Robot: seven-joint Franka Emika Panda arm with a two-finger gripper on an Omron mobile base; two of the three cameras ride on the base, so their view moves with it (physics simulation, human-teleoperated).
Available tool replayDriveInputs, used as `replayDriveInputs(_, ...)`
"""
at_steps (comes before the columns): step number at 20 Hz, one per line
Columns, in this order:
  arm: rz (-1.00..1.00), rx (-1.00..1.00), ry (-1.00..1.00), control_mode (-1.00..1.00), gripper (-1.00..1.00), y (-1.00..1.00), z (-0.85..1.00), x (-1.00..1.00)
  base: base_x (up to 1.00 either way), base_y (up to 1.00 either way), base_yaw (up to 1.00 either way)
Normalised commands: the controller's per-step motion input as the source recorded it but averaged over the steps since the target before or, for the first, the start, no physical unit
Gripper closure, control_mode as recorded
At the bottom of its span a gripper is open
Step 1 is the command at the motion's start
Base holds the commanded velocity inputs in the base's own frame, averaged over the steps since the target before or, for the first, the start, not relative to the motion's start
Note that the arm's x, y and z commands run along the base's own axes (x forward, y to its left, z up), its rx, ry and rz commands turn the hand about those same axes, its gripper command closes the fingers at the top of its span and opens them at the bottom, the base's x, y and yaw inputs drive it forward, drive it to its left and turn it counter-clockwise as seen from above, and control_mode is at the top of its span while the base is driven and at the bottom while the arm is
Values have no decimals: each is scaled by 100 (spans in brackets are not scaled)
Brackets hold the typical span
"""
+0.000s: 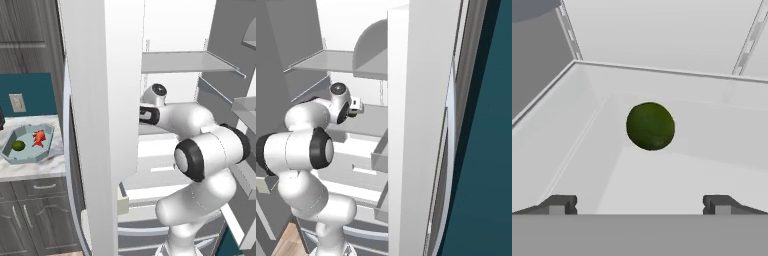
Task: Place one lime and one fish in each tupperware on the nearby counter, to pack two identical lunches.
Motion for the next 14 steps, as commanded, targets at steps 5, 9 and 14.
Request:
replayDriveInputs(5,0,0,0,-100,-100,11,-21,47,0,0,0)
replayDriveInputs(9,0,0,0,-100,-100,6,-21,51,0,0,0)
replayDriveInputs(14,0,0,0,-100,-100,1,-21,48,0,0,0)
